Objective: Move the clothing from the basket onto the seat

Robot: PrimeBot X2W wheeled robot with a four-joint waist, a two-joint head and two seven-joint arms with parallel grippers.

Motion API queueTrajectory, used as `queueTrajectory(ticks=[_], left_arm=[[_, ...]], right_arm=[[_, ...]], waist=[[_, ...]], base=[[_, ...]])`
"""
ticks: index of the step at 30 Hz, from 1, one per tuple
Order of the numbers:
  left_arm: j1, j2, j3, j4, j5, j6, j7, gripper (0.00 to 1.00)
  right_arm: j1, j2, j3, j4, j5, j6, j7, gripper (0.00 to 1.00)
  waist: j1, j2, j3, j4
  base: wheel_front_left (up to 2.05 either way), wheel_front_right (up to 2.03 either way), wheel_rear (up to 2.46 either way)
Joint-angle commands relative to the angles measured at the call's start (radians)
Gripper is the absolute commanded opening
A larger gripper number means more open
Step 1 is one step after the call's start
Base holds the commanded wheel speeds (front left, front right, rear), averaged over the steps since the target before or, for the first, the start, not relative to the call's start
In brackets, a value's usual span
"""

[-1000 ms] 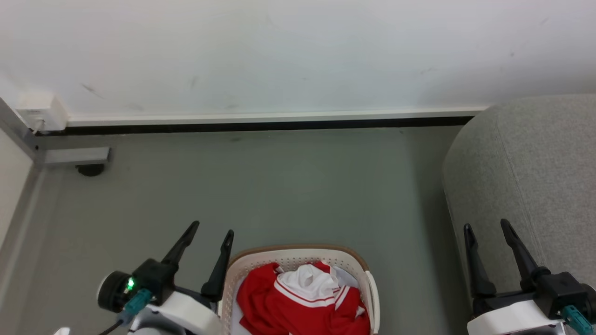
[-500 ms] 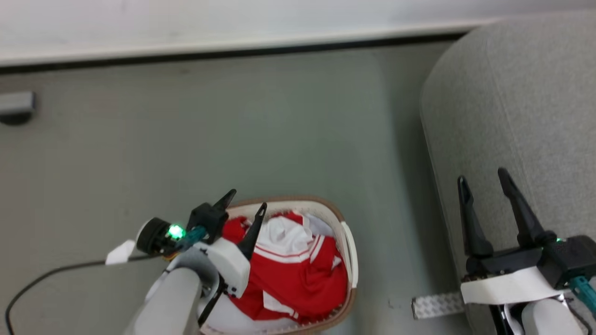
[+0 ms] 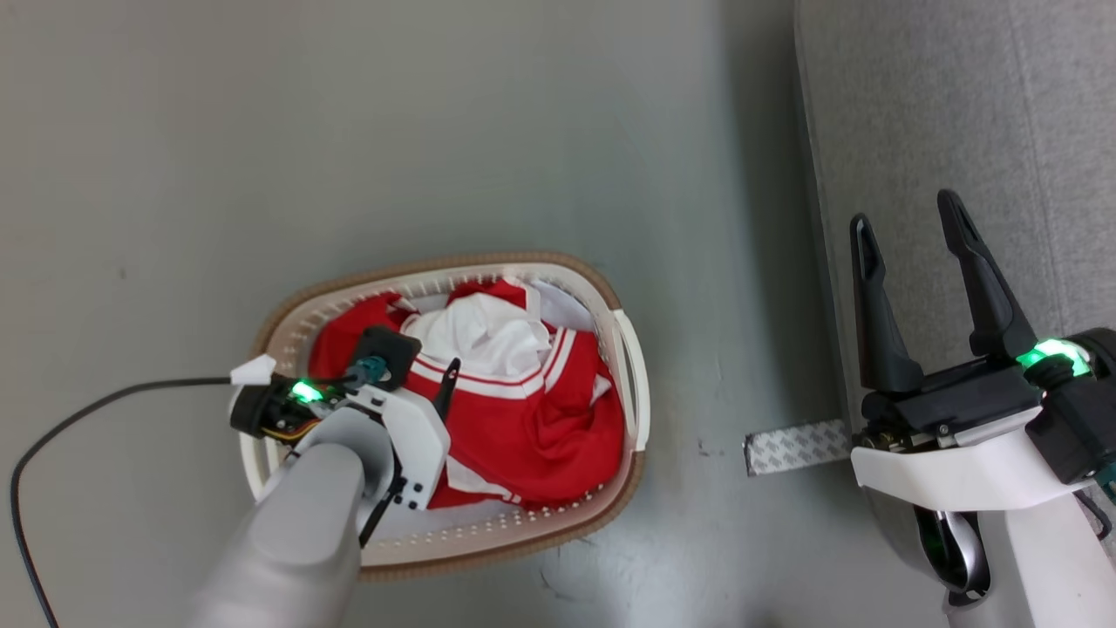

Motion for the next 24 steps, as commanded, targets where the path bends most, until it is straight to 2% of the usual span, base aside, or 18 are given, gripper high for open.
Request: queueTrajectory(ticks=[1,13,19,24], left_arm=[[-0.023,0.009,0.0,0.022,0.015,0.004,0.004,1.0],[-0.116,0.05,0.005,0.151,-0.008,0.035,-0.013,1.0],[-0.146,0.079,0.0,0.188,-0.013,0.028,-0.031,1.0],[-0.174,0.084,-0.007,0.204,-0.025,0.006,-0.039,1.0]], right_arm=[[-0.017,-0.002,0.003,-0.014,0.01,-0.002,0.0,1.0],[-0.012,-0.002,-0.001,-0.09,0.031,-0.002,0.0,1.0],[0.001,-0.002,0.012,-0.11,0.042,-0.002,0.0,1.0],[0.002,-0.002,0.02,-0.119,0.053,-0.002,0.0,1.0]], waist=[[-0.0002,0.0,0.054,-0.021],[-0.0002,0.0,0.144,-0.041],[-0.0002,0.0,0.173,-0.05],[-0.0002,0.0,0.197,-0.061]], base=[[0.0,0.0,0.0],[0.0,0.0,0.0],[0.0,0.0,0.0],[0.0,0.0,0.0]])
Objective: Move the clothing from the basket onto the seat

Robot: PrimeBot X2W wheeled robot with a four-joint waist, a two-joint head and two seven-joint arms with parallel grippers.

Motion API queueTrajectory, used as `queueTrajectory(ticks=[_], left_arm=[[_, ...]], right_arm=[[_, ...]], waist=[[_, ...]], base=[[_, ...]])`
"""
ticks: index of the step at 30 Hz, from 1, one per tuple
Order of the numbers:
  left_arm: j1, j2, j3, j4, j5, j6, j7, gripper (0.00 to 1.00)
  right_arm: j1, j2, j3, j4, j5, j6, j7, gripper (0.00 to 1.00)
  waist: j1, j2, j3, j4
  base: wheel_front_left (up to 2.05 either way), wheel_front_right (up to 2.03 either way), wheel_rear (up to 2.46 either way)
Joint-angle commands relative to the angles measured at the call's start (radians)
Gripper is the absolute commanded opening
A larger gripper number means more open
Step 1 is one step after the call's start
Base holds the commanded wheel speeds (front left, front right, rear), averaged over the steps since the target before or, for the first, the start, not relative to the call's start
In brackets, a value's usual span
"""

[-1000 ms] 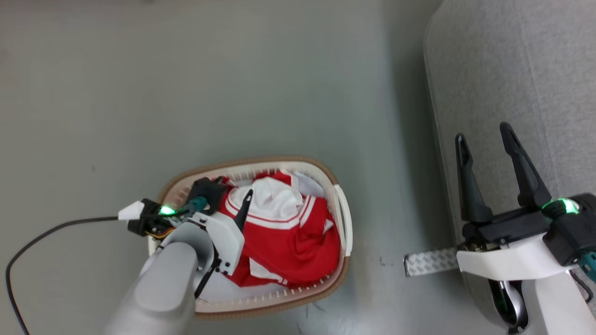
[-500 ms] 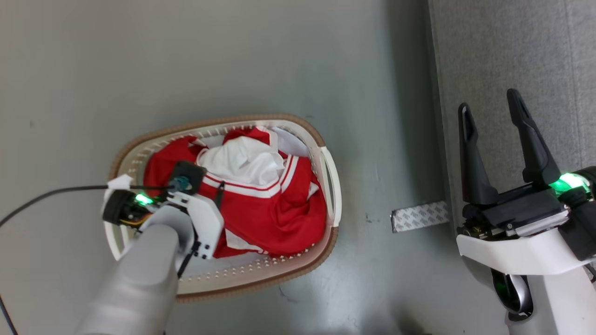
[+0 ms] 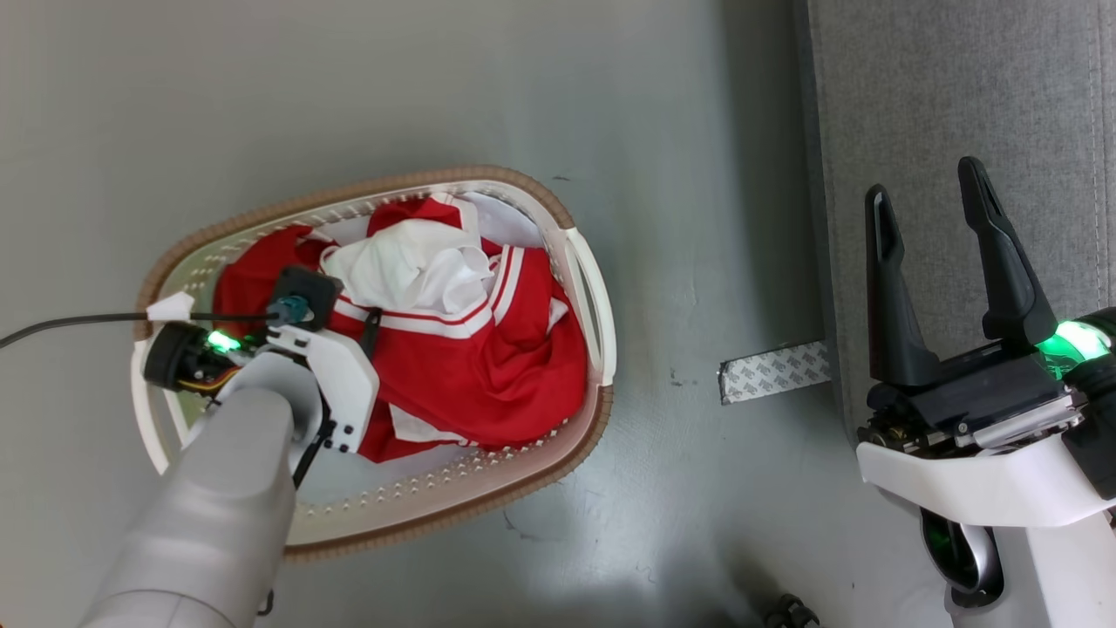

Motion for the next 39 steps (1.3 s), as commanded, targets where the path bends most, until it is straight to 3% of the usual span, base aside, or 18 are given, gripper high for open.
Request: queueTrajectory(ticks=[1,2,3,4,15,22,31,39], left_arm=[[-0.008,0.009,-0.001,0.008,-0.007,-0.003,-0.005,1.0],[-0.012,0.006,-0.003,0.011,-0.011,-0.007,-0.009,0.8],[-0.014,0.003,-0.006,0.013,-0.011,-0.011,-0.011,0.16],[-0.014,-0.001,-0.01,0.015,-0.011,-0.013,-0.015,0.0],[0.034,-0.075,-0.018,0.012,-0.072,-0.039,-0.073,0.0],[0.163,-0.115,-0.054,-0.098,-0.181,-0.046,-0.089,0.0],[0.333,-0.108,-0.16,-0.305,-0.339,-0.047,-0.089,0.0],[0.39,-0.083,-0.169,-0.441,-0.414,-0.046,-0.06,0.0]], right_arm=[[0.006,-0.003,0.002,-0.003,0.002,-0.002,0.0,1.0],[0.008,-0.003,0.003,-0.003,0.004,-0.002,0.0,1.0],[0.01,-0.003,0.004,-0.003,0.004,-0.002,0.0,1.0],[0.011,-0.003,0.004,-0.002,0.004,-0.002,0.0,1.0],[0.023,-0.003,-0.008,0.05,0.001,-0.002,0.0,1.0],[0.078,-0.003,-0.026,0.106,0.011,-0.002,0.0,1.0],[0.215,-0.003,-0.051,0.188,0.011,-0.002,0.0,1.0],[0.279,-0.003,-0.045,0.232,0.0,-0.002,0.0,1.0]], waist=[[-0.0001,0.0,0.004,-0.002],[-0.0001,0.0,0.006,-0.003],[-0.0001,0.0,0.008,-0.004],[-0.0001,0.0,0.008,-0.004],[-0.0001,0.0,-0.111,0.032],[-0.0001,0.0,-0.319,0.09],[-0.0001,0.0,-0.601,0.171],[-0.0001,0.0,-0.752,0.22]], base=[[0.0,0.0,0.0],[0.0,0.0,0.0],[0.0,0.0,0.0],[0.0,0.0,0.0],[0.0,0.0,0.0],[0.0,0.0,0.0],[0.0,0.0,0.0],[0.0,0.0,0.0]])
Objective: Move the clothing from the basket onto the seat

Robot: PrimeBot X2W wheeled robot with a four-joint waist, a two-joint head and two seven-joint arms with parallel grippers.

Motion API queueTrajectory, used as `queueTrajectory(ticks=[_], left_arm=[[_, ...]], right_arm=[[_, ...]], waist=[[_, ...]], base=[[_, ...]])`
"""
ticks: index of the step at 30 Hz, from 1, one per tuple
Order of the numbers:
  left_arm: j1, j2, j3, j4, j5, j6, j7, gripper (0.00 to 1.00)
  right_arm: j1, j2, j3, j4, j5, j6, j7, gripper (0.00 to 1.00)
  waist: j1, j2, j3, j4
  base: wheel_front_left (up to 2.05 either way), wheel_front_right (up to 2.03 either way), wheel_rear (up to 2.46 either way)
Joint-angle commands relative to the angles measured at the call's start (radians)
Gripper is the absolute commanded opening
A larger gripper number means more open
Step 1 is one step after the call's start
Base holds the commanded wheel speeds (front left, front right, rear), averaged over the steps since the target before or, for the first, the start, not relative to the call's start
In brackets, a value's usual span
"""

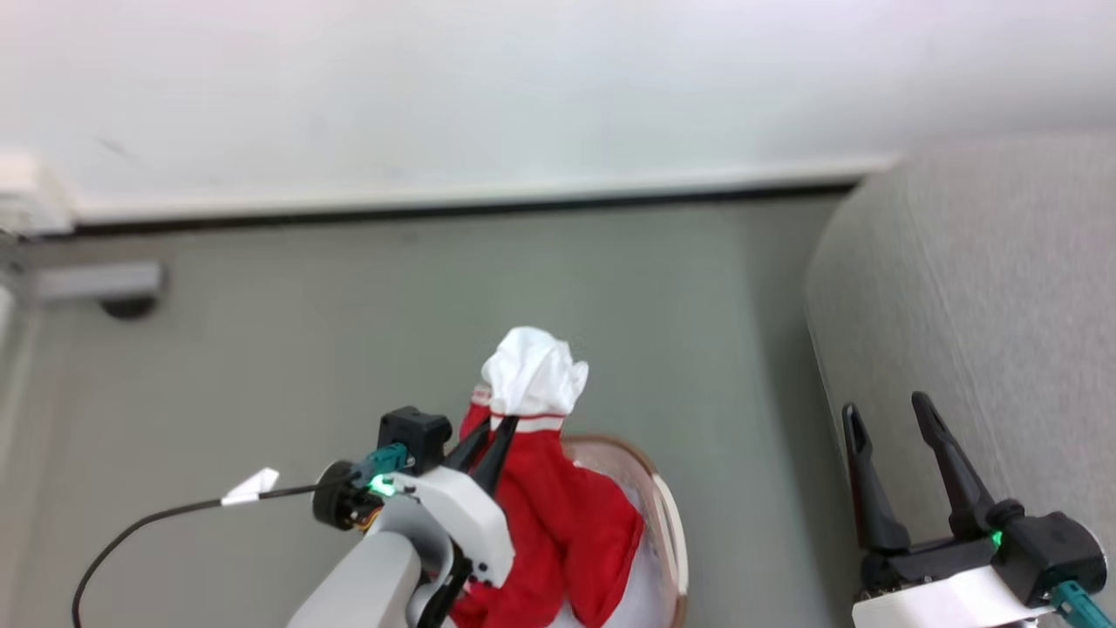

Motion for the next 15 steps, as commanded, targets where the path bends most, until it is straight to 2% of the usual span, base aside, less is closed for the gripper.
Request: queueTrajectory(ticks=[1,8,15], left_arm=[[0.02,0.008,0.005,-0.023,-0.021,0.003,0.006,0.0],[0.067,0.016,0.037,-0.194,-0.08,0.028,0.077,0.0],[0.081,0.054,0.059,-0.4,-0.094,0.079,0.16,0.0]], right_arm=[[0.016,-0.003,0.001,0.007,-0.003,-0.002,0.0,1.0],[0.053,-0.004,0.02,0.034,0.002,-0.002,0.0,1.0],[0.058,-0.004,0.046,0.03,-0.004,-0.002,0.0,1.0]], waist=[[0.0003,0.0,-0.087,0.052],[0.0003,0.0,-0.178,0.08],[0.0003,0.0,-0.209,0.091]], base=[[0.0,0.0,0.0],[0.0,0.0,0.0],[0.0,0.0,0.0]])
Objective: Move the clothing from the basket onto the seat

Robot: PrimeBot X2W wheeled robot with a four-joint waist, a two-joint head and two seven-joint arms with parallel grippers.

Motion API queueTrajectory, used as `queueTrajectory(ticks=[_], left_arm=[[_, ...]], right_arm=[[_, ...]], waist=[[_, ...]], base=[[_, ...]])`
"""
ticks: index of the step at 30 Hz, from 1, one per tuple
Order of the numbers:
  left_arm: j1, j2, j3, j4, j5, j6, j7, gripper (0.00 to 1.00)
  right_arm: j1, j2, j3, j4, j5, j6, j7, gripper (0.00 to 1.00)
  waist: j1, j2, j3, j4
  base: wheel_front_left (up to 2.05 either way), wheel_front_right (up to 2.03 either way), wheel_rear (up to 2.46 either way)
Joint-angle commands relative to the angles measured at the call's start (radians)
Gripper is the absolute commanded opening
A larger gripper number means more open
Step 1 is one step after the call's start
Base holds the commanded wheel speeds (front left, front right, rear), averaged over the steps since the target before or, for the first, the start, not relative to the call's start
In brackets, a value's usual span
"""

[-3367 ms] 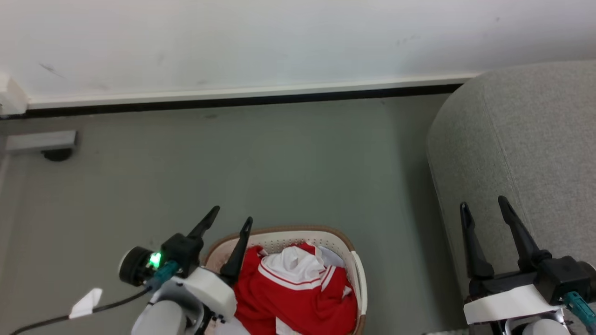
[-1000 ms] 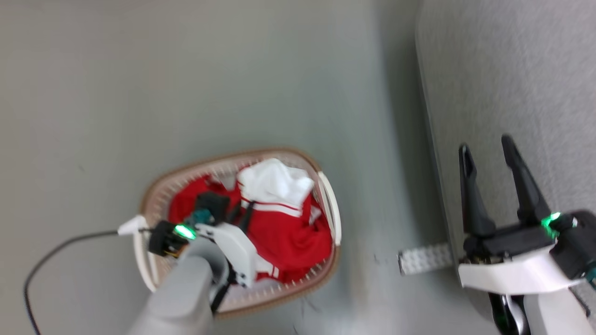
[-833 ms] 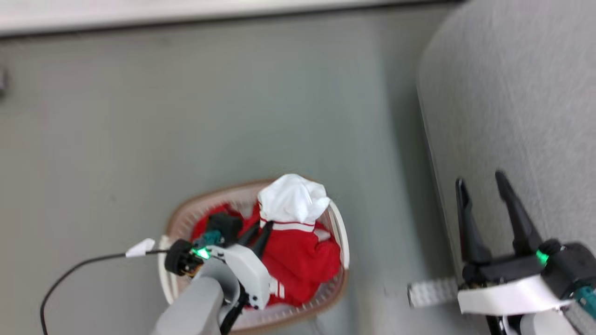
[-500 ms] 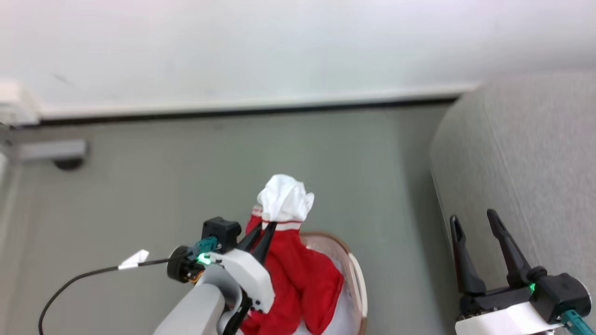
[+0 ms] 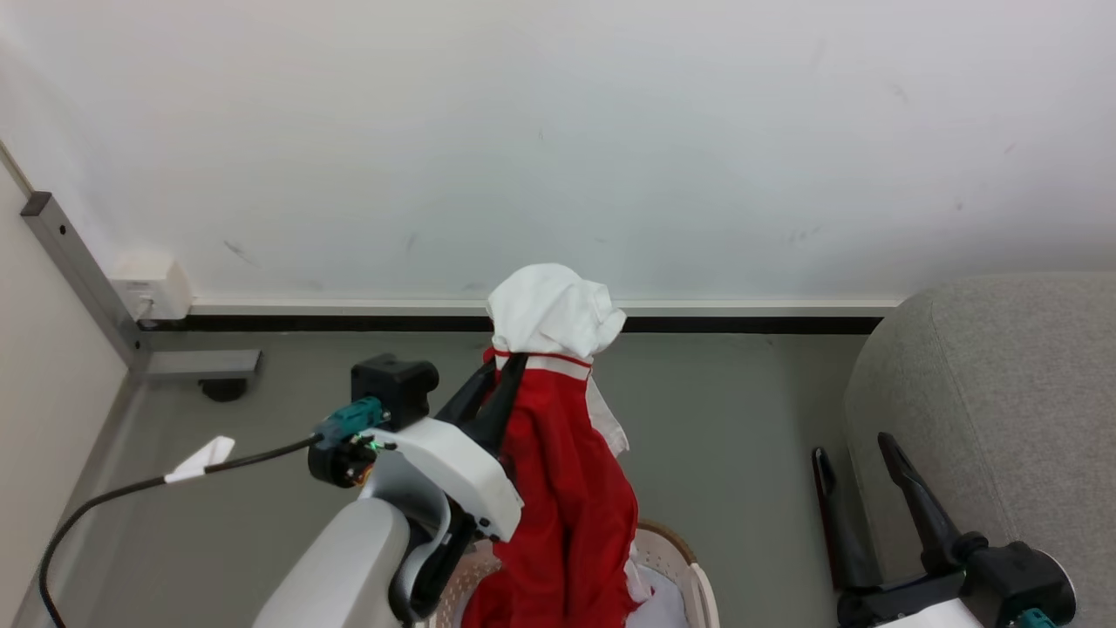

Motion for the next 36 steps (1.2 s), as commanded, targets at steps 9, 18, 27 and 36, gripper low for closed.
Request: queueTrajectory(ticks=[9,18,27,36], left_arm=[[0.058,0.028,0.014,-0.173,-0.026,0.052,0.068,0.0],[0.085,0.024,-0.009,-0.256,-0.037,0.065,0.106,0.0],[0.099,0.013,-0.047,-0.305,-0.035,0.066,0.132,0.0],[0.097,0.001,-0.089,-0.367,-0.039,0.059,0.169,0.0]], right_arm=[[-0.01,-0.004,0.113,0.014,-0.075,-0.002,0.0,1.0],[-0.081,-0.004,0.268,0.078,-0.101,-0.002,0.0,1.0],[-0.195,-0.004,0.397,0.205,-0.046,-0.002,0.0,1.0],[-0.308,-0.004,0.443,0.364,0.003,-0.002,0.0,1.0]], waist=[[0.0003,0.0,-0.03,0.011],[0.0003,0.0,-0.037,0.028],[0.0003,0.0,-0.041,0.045],[0.0003,0.0,-0.032,0.06]], base=[[0.0,0.0,0.0],[0.0,0.0,0.0],[0.0,0.0,0.0],[0.0,0.0,0.0]])
